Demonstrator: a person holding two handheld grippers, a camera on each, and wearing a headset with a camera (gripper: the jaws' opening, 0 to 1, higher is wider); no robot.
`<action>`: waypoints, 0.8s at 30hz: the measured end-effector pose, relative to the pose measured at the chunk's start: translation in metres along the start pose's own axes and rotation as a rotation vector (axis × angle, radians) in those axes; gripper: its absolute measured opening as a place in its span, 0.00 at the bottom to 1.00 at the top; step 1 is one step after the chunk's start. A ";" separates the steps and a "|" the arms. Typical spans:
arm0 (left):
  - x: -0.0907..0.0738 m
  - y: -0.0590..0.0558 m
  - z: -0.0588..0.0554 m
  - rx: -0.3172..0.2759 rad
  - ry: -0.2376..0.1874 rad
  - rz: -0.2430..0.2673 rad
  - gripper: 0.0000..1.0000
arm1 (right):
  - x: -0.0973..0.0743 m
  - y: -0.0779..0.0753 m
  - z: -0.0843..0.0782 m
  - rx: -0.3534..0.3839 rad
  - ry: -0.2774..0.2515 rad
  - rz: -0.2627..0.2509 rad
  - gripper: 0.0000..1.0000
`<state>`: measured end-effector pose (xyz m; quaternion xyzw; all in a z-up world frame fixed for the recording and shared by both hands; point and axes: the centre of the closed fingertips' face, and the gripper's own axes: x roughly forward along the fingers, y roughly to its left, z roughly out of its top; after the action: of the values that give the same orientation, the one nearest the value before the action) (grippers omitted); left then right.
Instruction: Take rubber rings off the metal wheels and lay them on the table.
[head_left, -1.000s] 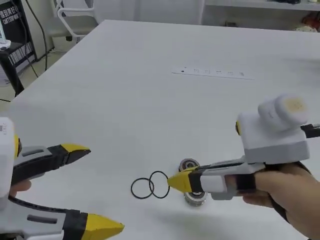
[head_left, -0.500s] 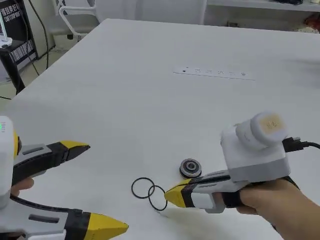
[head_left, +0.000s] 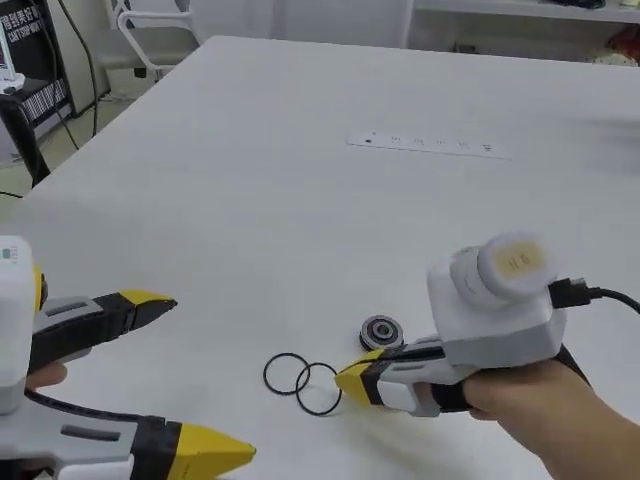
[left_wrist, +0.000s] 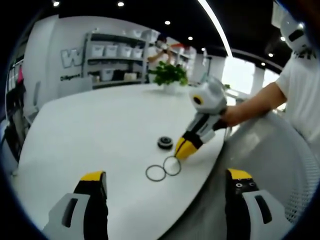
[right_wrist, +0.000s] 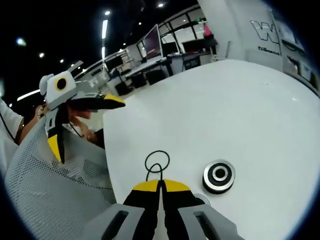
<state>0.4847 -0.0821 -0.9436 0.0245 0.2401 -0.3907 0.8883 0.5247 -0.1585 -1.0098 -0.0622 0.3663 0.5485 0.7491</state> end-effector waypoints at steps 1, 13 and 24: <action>0.000 0.000 -0.001 -0.001 0.002 -0.001 0.99 | 0.000 -0.001 0.000 0.000 0.000 -0.003 0.00; 0.001 0.001 -0.006 0.003 0.027 -0.003 0.98 | 0.002 -0.007 0.002 -0.057 0.000 -0.029 0.06; 0.000 0.001 -0.006 0.004 0.032 0.004 0.98 | -0.014 -0.006 0.042 -0.001 -0.133 -0.017 0.15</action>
<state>0.4831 -0.0805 -0.9492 0.0330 0.2535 -0.3887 0.8852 0.5483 -0.1509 -0.9722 -0.0292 0.3147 0.5453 0.7764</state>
